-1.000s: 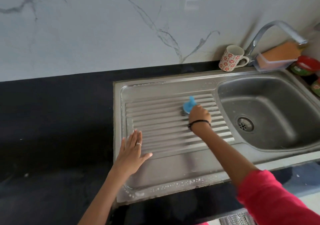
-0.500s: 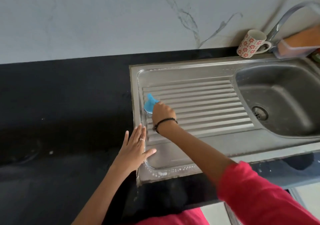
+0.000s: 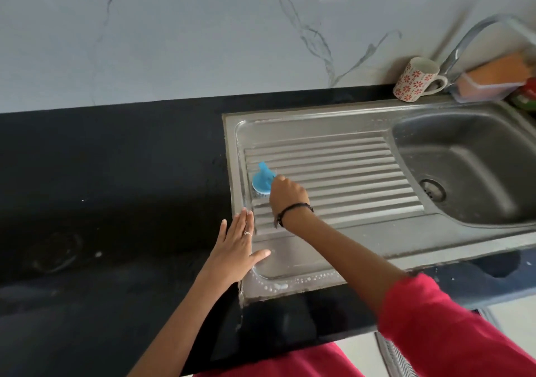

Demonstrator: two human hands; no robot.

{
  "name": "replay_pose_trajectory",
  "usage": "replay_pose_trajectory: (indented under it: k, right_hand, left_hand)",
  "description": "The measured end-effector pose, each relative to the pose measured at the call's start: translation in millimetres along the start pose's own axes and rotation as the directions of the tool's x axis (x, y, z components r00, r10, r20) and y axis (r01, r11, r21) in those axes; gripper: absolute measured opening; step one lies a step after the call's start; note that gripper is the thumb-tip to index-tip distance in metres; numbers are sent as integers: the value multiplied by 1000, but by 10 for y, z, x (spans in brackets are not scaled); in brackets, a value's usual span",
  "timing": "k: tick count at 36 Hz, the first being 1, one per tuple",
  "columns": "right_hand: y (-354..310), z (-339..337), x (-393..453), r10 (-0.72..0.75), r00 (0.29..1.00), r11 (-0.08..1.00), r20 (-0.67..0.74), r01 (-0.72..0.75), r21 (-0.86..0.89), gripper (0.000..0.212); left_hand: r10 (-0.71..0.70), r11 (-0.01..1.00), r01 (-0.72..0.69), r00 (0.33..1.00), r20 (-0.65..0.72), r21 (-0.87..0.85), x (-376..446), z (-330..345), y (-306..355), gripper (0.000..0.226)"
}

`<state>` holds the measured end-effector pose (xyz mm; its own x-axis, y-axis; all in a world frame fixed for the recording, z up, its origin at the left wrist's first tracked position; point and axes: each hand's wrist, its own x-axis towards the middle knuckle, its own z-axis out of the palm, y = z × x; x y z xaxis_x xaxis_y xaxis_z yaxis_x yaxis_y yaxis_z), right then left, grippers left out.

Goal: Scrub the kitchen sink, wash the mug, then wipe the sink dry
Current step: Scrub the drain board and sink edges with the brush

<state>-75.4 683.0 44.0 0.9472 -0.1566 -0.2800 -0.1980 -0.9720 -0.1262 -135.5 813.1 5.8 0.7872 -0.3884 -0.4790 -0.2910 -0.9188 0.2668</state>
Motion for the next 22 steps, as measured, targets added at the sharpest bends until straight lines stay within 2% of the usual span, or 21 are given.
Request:
replay_pose_trajectory:
  k: [8,14,17,22]
  right_hand:
    - [346,45,-175,58,998,996,-10,-58,-60,28]
    - [186,81,-117,-60,998,998,0,60,-31,27]
    - [449,111,-127,-75,997,997,-4,75,-24,28]
    - [1271,-34,-17,58,998,998,-32,-59,-39,31]
  left_hand:
    - [18,999,-19,999,-27,-33,59,-27,38,85]
    - [-38,999,38,999,3,-14,81,32,217,91]
    - [-47,999,48,999,12,-26,128,45,391,90]
    - [-38,999,38,999,-6,-25,267,42,787,86]
